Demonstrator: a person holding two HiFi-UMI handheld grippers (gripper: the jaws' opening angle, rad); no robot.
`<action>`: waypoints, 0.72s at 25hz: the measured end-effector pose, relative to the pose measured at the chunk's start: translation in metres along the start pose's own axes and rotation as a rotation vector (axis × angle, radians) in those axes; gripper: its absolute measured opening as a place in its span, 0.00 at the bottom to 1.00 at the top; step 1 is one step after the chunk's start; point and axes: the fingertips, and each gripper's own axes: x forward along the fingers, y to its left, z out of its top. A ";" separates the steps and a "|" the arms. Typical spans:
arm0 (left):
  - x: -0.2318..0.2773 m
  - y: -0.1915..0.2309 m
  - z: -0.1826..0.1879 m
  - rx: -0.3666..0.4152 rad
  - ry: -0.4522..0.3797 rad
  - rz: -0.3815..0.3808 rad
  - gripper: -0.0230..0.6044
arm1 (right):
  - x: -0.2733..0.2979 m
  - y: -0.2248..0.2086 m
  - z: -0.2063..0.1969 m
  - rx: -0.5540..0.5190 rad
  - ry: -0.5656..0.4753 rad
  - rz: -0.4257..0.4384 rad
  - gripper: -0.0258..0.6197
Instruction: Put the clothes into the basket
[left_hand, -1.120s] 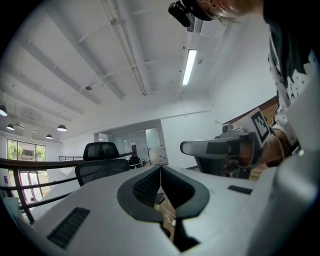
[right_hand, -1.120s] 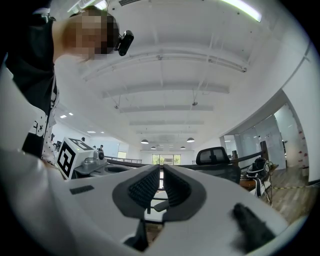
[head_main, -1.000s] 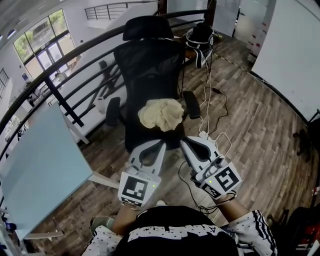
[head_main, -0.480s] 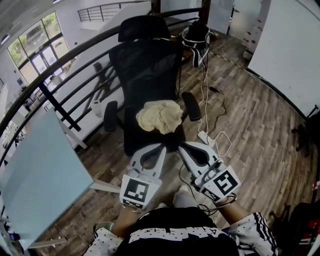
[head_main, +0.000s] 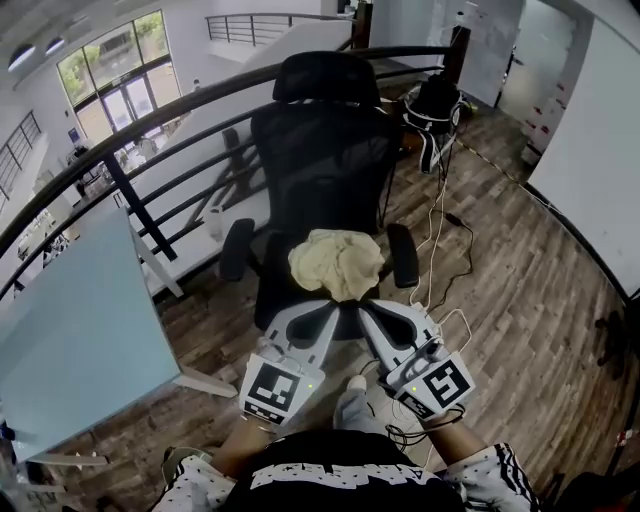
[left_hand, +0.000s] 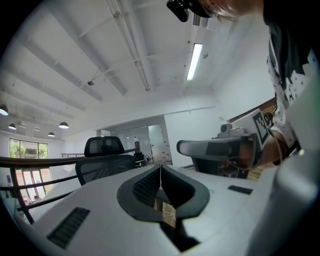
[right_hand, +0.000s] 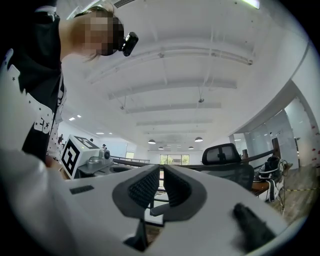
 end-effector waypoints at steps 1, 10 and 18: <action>0.005 0.002 -0.001 0.005 0.004 0.006 0.06 | 0.003 -0.006 -0.002 0.003 -0.001 0.007 0.09; 0.050 0.024 -0.008 0.000 0.023 0.072 0.06 | 0.018 -0.056 -0.021 0.017 0.019 0.052 0.09; 0.086 0.036 -0.014 -0.002 0.041 0.083 0.06 | 0.032 -0.094 -0.028 0.050 0.019 0.065 0.09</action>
